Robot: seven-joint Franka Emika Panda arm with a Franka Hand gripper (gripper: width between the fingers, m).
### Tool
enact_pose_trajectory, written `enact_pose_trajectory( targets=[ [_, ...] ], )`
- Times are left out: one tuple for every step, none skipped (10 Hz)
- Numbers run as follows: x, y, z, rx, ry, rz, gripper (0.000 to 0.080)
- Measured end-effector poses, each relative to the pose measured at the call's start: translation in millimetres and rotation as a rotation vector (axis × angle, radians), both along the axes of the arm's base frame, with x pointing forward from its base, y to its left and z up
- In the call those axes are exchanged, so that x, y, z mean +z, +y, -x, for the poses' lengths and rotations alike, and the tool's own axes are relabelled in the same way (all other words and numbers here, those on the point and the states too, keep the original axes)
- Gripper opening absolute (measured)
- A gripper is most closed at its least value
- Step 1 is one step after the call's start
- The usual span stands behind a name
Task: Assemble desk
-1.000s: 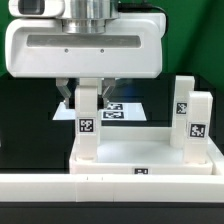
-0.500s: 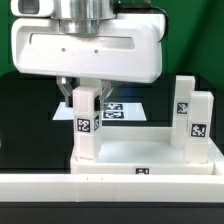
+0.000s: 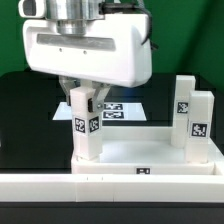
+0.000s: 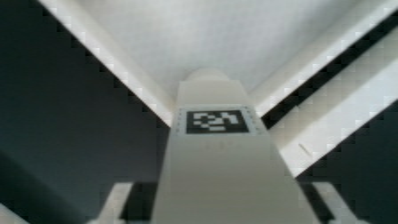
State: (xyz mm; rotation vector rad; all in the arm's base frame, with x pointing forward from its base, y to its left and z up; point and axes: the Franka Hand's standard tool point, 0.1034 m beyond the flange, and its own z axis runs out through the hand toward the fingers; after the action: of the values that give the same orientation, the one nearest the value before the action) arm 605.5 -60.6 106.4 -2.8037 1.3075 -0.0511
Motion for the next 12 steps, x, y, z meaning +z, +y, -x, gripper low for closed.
enact_pose_trajectory(
  targets=[
    [0.0,-0.3,0.1,-0.121,0.003,-0.010,0.0289],
    [0.0,-0.9,0.3,-0.184,0.006,-0.018,0.0290],
    [-0.1,-0.4,0.3,-0.267,0.011,-0.022,0.0290],
    [-0.4,1.6,0.0,-0.377,0.021,-0.029,0.0290],
    [-0.5,2.3,-0.1,-0.468,0.028,-0.035,0.0290],
    [-0.6,2.4,0.0,-0.539,0.031,-0.039,0.0290],
    [-0.7,2.4,-0.2,-0.583,0.032,-0.041,0.0290],
    [-0.8,2.4,-0.2,-0.642,0.034,-0.043,0.0290],
    [-0.8,2.6,-0.3,-0.662,0.034,-0.044,0.0290],
    [-0.8,2.7,-0.3,-0.663,0.034,-0.044,0.0290],
    [-0.9,2.4,-0.2,-0.620,0.033,-0.042,0.0374],
    [-0.9,0.7,0.2,-0.601,0.033,-0.041,0.0521]
  ],
)
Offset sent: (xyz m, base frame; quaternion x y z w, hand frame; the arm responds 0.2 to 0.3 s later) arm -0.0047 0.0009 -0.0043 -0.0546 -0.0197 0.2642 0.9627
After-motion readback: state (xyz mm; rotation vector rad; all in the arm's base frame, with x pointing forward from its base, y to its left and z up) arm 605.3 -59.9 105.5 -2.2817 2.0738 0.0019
